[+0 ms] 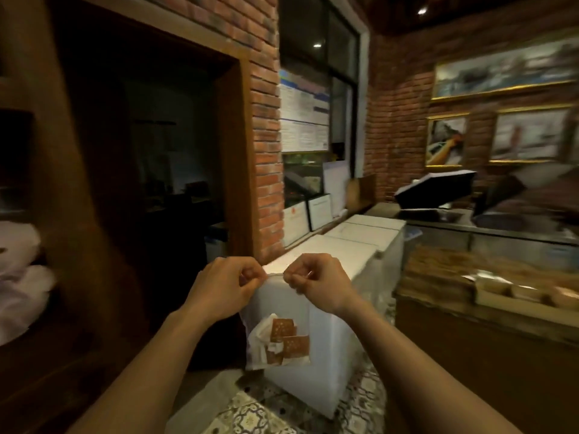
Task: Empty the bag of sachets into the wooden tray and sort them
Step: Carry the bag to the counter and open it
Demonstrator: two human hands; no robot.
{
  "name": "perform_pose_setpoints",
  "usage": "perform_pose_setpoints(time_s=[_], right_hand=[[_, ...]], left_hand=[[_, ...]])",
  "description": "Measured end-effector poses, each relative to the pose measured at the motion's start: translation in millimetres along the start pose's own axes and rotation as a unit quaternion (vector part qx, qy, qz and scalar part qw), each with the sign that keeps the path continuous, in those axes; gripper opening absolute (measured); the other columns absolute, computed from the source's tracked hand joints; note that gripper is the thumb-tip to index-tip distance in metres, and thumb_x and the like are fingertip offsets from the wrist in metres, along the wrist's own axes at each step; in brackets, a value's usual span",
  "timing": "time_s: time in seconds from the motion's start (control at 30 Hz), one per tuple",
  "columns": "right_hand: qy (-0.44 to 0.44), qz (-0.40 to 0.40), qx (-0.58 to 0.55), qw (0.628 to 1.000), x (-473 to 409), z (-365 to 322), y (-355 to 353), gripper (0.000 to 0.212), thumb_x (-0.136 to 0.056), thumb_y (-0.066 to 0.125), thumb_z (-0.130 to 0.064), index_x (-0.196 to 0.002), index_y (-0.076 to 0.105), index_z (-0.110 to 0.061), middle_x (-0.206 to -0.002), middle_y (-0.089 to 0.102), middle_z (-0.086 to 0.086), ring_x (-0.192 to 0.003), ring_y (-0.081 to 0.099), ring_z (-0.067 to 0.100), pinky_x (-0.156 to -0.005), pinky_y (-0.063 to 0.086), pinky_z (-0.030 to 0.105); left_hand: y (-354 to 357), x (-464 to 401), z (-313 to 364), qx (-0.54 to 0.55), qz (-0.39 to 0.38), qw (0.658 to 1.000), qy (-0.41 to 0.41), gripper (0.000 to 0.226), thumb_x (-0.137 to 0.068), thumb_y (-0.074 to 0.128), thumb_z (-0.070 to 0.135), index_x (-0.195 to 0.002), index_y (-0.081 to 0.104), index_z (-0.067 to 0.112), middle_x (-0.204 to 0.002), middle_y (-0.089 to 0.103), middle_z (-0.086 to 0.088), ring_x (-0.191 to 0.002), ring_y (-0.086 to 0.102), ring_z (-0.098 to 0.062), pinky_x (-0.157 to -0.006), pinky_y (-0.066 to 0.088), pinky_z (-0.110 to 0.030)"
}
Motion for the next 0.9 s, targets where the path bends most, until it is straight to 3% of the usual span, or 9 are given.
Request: perform_pose_setpoints(time_s=[0.13, 0.3, 0.43, 0.53, 0.67, 0.9], right_hand=[[0.048, 0.063, 0.045, 0.996, 41.1, 45.7, -89.0, 0.008, -0.09, 0.075, -0.03, -0.082, 0.073, -0.029, -0.085, 0.073, -0.007, -0.082, 0.069, 0.015, -0.079, 0.062, 0.046], [0.121, 0.13, 0.115, 0.977, 106.8, 85.3, -193.6, 0.011, -0.089, 0.075, -0.03, -0.08, 0.071, -0.034, -0.086, 0.074, -0.004, -0.08, 0.07, 0.013, -0.078, 0.063, 0.043], [0.178, 0.178, 0.153, 0.956, 158.1, 97.2, -253.4, 0.003, -0.091, 0.074, -0.028, -0.09, 0.072, -0.026, -0.089, 0.073, -0.003, -0.081, 0.071, 0.011, -0.072, 0.064, 0.034], [0.208, 0.214, 0.187, 0.936, 190.5, 97.8, -282.5, 0.003, -0.091, 0.073, -0.026, -0.091, 0.071, -0.023, -0.087, 0.072, -0.003, -0.08, 0.07, 0.01, -0.071, 0.062, 0.03], [0.251, 0.247, 0.204, 0.913, 227.2, 105.1, -308.6, 0.004, -0.091, 0.073, -0.027, -0.091, 0.071, -0.024, -0.089, 0.073, -0.003, -0.083, 0.07, 0.009, -0.075, 0.061, 0.029], [0.262, 0.269, 0.233, 0.897, 257.1, 118.8, -324.5, 0.002, -0.091, 0.074, -0.026, -0.089, 0.075, -0.025, -0.088, 0.074, -0.005, -0.081, 0.069, 0.008, -0.072, 0.059, 0.028]], left_hand=[[60.6, -25.0, 83.5, 0.041, -0.055, 0.995, 0.078, 0.014, -0.09, 0.07, 0.032, -0.087, 0.071, 0.045, -0.087, 0.069, 0.025, -0.085, 0.064, 0.001, -0.07, 0.052, -0.022], [122.2, -35.2, 193.8, 0.101, -0.102, 0.973, 0.182, 0.012, -0.085, 0.068, 0.035, -0.09, 0.074, 0.043, -0.082, 0.073, 0.021, -0.082, 0.067, -0.003, -0.075, 0.06, -0.039], [157.4, -30.4, 270.2, 0.117, -0.123, 0.953, 0.252, 0.01, -0.09, 0.068, 0.035, -0.089, 0.073, 0.044, -0.081, 0.069, 0.024, -0.08, 0.064, 0.001, -0.072, 0.054, -0.028], [177.4, -20.4, 312.7, 0.136, -0.142, 0.936, 0.293, 0.011, -0.092, 0.069, 0.032, -0.094, 0.073, 0.042, -0.085, 0.067, 0.023, -0.079, 0.06, 0.005, -0.069, 0.049, -0.019], [200.5, -11.3, 352.3, 0.155, -0.179, 0.913, 0.332, 0.009, -0.09, 0.069, 0.038, -0.095, 0.073, 0.044, -0.091, 0.07, 0.024, -0.087, 0.063, 0.003, -0.082, 0.059, -0.033], [220.3, 1.1, 378.3, 0.159, -0.197, 0.896, 0.365, 0.01, -0.09, 0.069, 0.042, -0.098, 0.075, 0.04, -0.089, 0.07, 0.024, -0.085, 0.063, 0.003, -0.077, 0.056, -0.025]])
Point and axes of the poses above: each hand's wrist, its own x-axis away from the middle knuckle, its own y-axis out of the palm, z = x × y, the point moved 8 cm from there along -x, towards the middle knuckle
